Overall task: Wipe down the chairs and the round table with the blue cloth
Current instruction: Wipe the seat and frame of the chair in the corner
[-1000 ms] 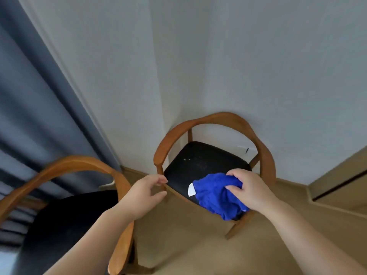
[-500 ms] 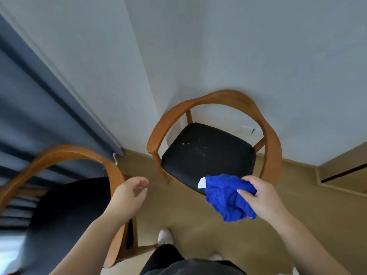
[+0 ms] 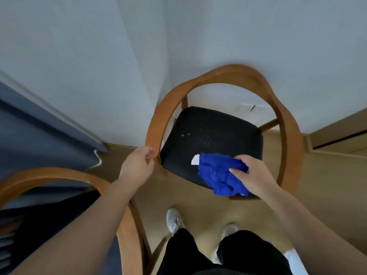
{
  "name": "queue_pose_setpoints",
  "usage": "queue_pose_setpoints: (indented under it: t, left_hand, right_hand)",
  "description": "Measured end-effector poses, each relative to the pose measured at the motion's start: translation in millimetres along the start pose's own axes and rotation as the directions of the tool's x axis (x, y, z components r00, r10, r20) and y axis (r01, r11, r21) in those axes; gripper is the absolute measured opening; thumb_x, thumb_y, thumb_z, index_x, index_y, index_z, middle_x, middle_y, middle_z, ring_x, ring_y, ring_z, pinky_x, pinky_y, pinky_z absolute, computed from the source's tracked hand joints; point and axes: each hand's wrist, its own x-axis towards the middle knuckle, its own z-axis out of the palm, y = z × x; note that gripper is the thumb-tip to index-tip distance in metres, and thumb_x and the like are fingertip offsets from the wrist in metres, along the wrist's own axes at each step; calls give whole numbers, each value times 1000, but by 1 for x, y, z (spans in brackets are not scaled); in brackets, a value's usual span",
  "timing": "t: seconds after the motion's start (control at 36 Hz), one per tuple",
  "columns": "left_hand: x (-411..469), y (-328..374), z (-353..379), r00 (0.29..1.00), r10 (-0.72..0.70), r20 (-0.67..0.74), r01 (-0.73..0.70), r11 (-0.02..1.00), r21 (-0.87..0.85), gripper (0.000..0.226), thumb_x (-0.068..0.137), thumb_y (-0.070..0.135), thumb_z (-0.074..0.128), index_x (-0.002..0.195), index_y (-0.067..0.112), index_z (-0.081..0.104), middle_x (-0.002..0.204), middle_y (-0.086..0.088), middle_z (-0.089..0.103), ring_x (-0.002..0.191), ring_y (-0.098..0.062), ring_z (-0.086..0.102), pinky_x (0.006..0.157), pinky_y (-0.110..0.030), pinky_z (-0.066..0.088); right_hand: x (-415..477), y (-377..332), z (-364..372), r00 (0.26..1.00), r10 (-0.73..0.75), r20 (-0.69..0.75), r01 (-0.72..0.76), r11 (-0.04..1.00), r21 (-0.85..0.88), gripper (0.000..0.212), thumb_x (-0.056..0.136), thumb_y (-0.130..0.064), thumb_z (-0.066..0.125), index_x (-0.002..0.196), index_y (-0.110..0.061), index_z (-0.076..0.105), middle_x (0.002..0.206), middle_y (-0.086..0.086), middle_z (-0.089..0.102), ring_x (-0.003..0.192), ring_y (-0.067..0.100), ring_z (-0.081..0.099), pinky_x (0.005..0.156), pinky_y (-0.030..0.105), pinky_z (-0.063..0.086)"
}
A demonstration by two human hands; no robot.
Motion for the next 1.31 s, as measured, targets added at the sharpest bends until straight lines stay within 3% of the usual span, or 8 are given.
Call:
queue_pose_setpoints:
  t: [0.31,0.5,0.64,0.78,0.89,0.97,1.14,1.31]
  left_hand:
    - [112,-11,47,982,189,12,-185,949,255,34,92,14,51,125,14,51,131,-4,48,114,-22,49,97,-35,41]
    - [143,-39,92,980,193,47,-198,921,336,52,93,17,46,144,10,33,147,-6,32,135,-24,32,113,-35,22]
    - [144,-55,105,973,230,-25,-205,908,366,51,95,19,43,144,10,35,151,-6,34,141,-23,25,115,-31,8]
    - [150,-59,106,968,250,13,-235,887,398,55,92,26,34,145,10,33,150,-8,34,141,-23,26,118,-35,11]
    - [153,-57,105,972,235,24,-221,871,440,57,92,27,31,146,9,30,152,-7,31,141,-20,21,117,-26,-3]
    - [152,-55,106,971,239,-25,-212,899,384,56,90,25,34,142,8,39,149,-7,38,140,-21,28,118,-30,7]
    - [167,-52,105,957,263,-121,-224,937,268,43,86,18,40,123,5,59,126,-10,57,126,-27,47,106,-35,36]
    - [170,-53,107,959,274,-73,-237,916,323,50,86,17,40,134,6,48,139,-11,47,133,-28,38,112,-36,27]
  right_hand:
    - [116,-17,40,988,-39,151,25,995,92,18,89,-23,66,105,-25,60,89,-18,58,81,-3,56,62,11,40]
    - [193,-20,51,963,-116,242,123,992,-16,18,85,-21,66,101,-27,63,86,-17,60,83,6,59,69,22,44]
    - [219,-27,57,950,-175,259,185,983,-12,23,83,-20,68,106,-25,65,89,-10,65,82,6,61,73,22,50]
    - [230,-32,90,876,-136,463,146,989,14,17,80,-17,69,97,-20,68,89,0,68,84,14,65,79,35,55]
    - [252,-35,111,819,-98,566,113,994,9,26,79,-15,71,104,-22,67,95,-4,66,89,10,62,75,24,52]
    - [275,-31,128,858,-106,503,167,983,-77,28,79,-16,70,106,-24,65,98,-4,62,93,15,60,71,24,45]
    - [315,-16,155,934,-105,343,181,963,-198,56,90,-18,64,142,-21,43,130,8,58,118,27,56,96,34,46]
    - [316,-7,172,978,-106,181,139,974,-180,58,97,-27,54,149,-14,32,148,13,34,130,31,43,104,39,40]
